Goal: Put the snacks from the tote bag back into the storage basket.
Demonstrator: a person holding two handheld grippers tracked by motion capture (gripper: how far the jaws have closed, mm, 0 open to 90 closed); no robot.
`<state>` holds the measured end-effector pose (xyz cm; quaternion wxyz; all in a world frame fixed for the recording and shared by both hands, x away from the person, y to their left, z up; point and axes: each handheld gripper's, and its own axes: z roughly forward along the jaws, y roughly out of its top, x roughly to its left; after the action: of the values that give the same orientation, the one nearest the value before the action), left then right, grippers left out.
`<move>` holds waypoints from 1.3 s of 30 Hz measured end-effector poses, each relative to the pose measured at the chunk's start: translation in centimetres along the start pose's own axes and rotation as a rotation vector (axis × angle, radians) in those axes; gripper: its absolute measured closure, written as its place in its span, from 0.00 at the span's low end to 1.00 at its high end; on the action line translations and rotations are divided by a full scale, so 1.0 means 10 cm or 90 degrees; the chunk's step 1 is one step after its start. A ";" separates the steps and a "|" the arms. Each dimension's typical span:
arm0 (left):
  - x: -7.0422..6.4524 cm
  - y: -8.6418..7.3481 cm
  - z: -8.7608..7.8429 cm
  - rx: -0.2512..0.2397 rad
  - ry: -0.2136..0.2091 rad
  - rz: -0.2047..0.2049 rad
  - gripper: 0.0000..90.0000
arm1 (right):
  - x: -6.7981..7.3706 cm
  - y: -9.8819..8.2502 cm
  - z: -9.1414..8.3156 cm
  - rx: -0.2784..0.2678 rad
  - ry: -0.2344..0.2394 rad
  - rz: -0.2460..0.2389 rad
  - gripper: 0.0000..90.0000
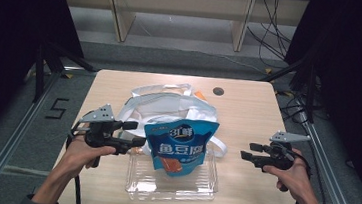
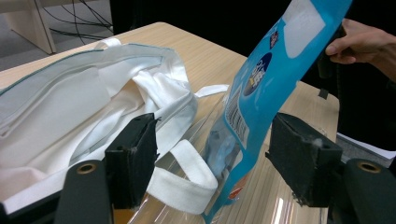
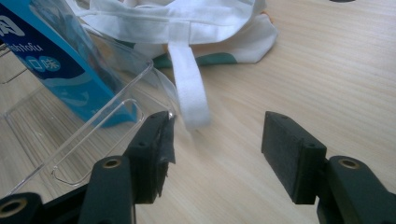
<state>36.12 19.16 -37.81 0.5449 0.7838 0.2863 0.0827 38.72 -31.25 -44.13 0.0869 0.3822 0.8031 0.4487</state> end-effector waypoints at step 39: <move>-0.13 -0.69 -0.16 0.038 0.087 0.008 0.33 | 0.27 -0.20 -0.08 -0.031 -0.009 0.009 0.41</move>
<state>31.83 21.39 -43.17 0.5001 0.7940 0.3200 0.1309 35.38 -30.55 -44.70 0.0984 0.3884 0.7889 0.4660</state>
